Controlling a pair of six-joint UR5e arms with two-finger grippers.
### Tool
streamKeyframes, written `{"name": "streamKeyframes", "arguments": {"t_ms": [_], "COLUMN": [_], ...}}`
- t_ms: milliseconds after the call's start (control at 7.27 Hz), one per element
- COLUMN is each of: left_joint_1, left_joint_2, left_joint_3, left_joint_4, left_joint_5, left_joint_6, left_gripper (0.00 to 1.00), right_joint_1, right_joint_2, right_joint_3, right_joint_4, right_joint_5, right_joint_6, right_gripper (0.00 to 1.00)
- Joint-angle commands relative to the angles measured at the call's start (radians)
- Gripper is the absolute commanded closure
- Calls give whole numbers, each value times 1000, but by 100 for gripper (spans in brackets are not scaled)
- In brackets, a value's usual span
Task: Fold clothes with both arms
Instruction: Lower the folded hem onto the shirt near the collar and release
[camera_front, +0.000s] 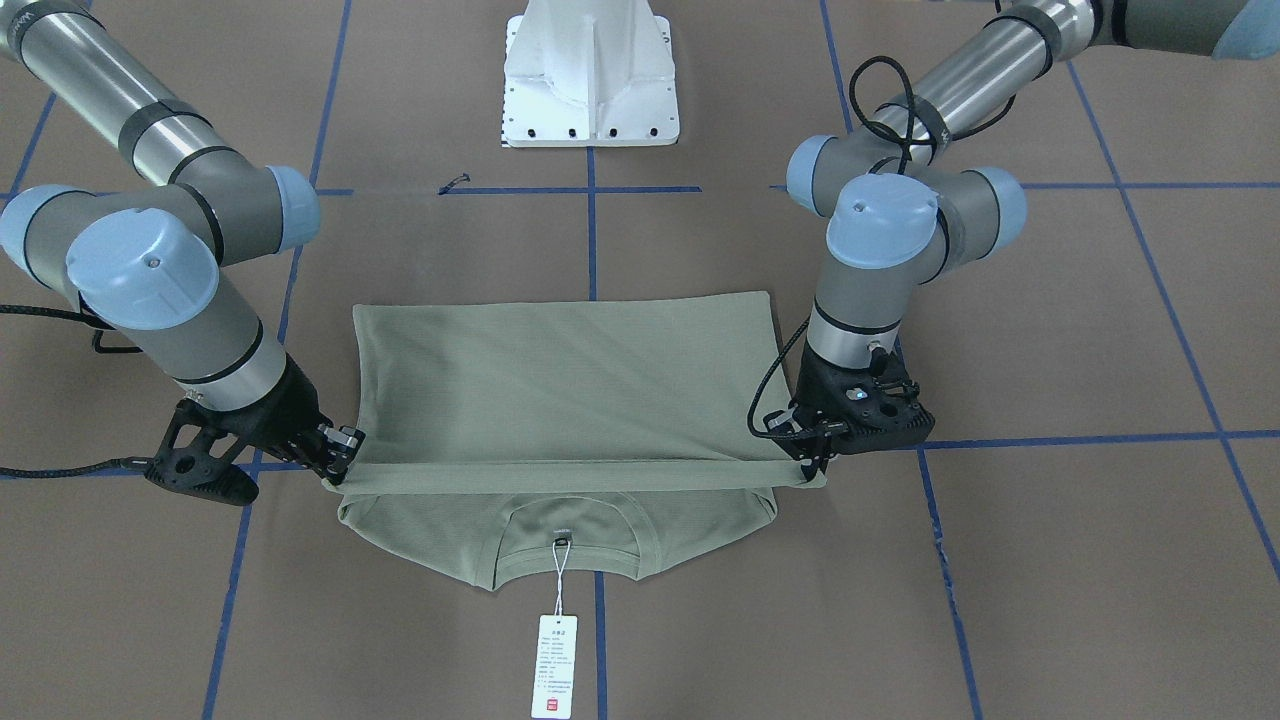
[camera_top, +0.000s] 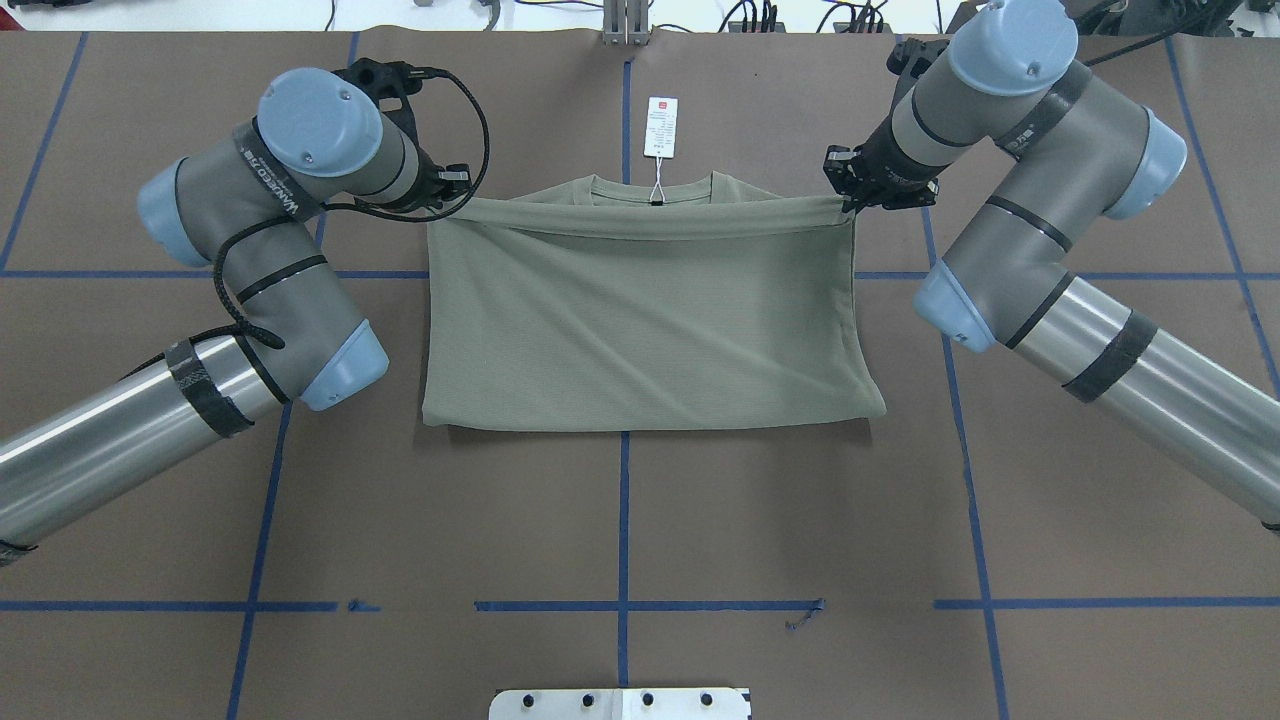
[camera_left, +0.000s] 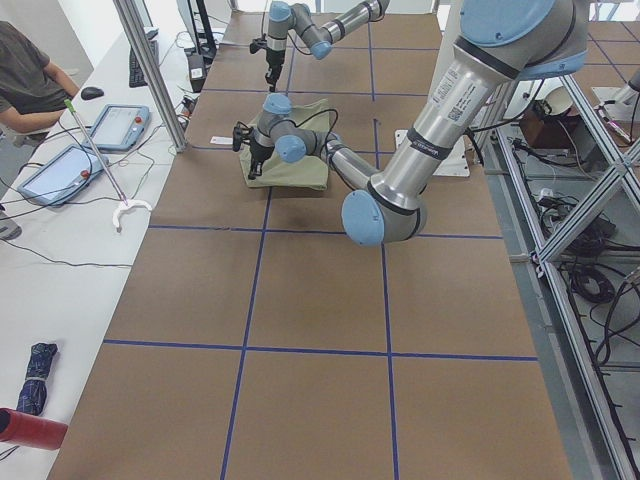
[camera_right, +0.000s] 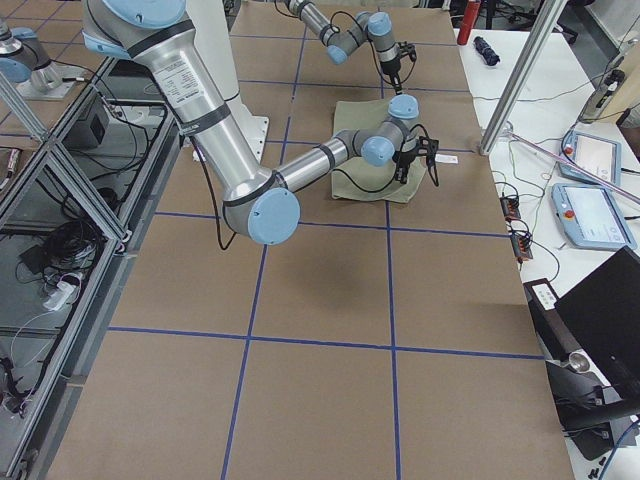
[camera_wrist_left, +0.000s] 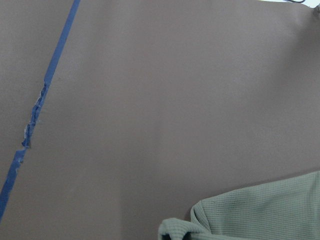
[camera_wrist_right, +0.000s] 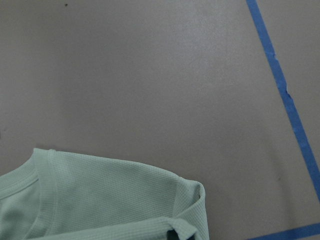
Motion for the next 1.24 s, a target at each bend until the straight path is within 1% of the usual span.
{"name": "streamKeyframes", "arguments": {"t_ms": [0,275,413,550,825,963,1100], "left_joint_1": [4,6,6,6,3,3,1], "left_joint_2": [-28,-27,-27,-31,-32,-28,-19], "left_joint_3": [40,40,40,39,34,30,17], "left_joint_4": [-20,-24,-24,-24,-19,-15,-14], "left_joint_5": [0,0,0,0,0,-1,-1], "left_joint_6": [-3,6,6,11,38,38,40], "left_gripper": [100,100,62,1,0,0,0], "right_joint_1": [0,0,0,0,2,-1,-22], "right_joint_2": [4,4,3,0,-9,-23,-64], "right_joint_3": [-6,-10,-10,-10,-1,20,78], "right_joint_4": [11,31,33,40,46,63,62], "right_joint_5": [-9,-9,-9,-10,-1,4,2], "right_joint_6": [0,0,0,-2,-17,-9,0], "right_gripper": [100,100,87,1,0,0,0]}}
